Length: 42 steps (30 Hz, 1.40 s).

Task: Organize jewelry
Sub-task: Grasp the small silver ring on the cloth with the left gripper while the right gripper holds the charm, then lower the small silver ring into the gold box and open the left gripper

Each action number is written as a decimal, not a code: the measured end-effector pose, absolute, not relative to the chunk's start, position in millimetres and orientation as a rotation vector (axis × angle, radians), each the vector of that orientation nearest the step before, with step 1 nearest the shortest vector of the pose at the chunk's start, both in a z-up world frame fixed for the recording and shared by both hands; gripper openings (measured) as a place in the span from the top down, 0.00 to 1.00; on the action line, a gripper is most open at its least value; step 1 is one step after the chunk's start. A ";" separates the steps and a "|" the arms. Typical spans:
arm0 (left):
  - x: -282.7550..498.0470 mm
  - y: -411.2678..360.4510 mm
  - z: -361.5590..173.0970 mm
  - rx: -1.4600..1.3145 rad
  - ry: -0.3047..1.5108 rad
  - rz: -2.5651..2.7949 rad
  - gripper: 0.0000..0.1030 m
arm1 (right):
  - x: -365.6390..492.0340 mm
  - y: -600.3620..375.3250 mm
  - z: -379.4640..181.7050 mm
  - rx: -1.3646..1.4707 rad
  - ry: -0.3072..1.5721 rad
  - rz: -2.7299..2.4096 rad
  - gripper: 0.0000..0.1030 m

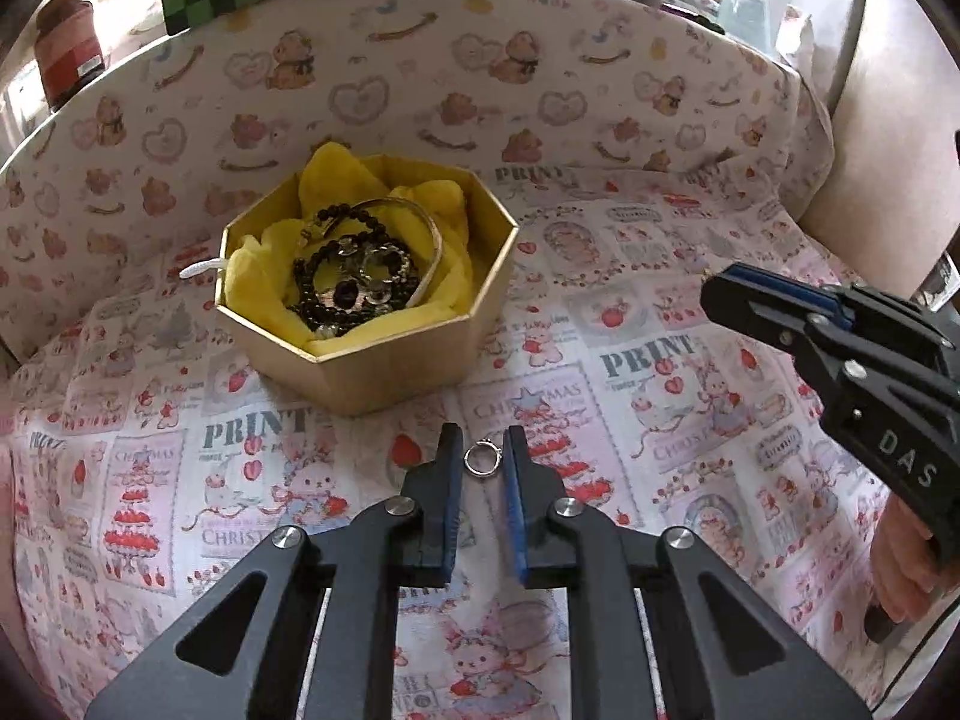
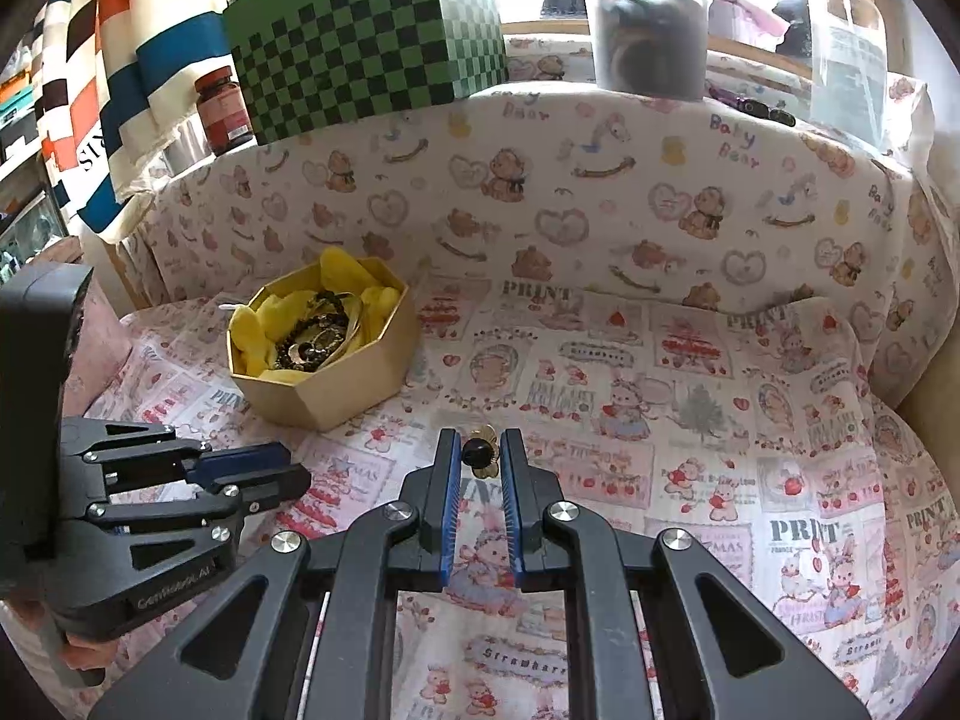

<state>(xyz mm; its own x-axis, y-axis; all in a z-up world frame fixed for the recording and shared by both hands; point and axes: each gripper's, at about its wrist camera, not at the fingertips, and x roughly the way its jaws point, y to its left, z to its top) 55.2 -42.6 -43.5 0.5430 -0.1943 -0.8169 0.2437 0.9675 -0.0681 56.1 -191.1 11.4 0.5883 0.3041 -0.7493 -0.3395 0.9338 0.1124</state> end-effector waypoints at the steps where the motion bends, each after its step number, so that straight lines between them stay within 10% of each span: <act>1: 55.1 -40.7 -42.5 0.041 0.963 -0.266 0.88 | 56.2 -191.8 11.5 -0.041 0.863 0.372 0.86; 28: 72.3 57.4 -4.7 -0.323 0.599 -0.310 0.87 | 50.1 -188.8 9.4 -0.018 0.864 0.383 0.86; 33: 62.9 64.1 0.1 -0.311 0.563 -0.248 0.49 | 49.4 -188.0 7.4 -0.025 0.862 0.382 0.86; 42: 30.0 65.8 26.3 -0.168 0.429 -0.022 0.27 | 41.7 -189.6 16.4 0.015 0.800 0.451 0.86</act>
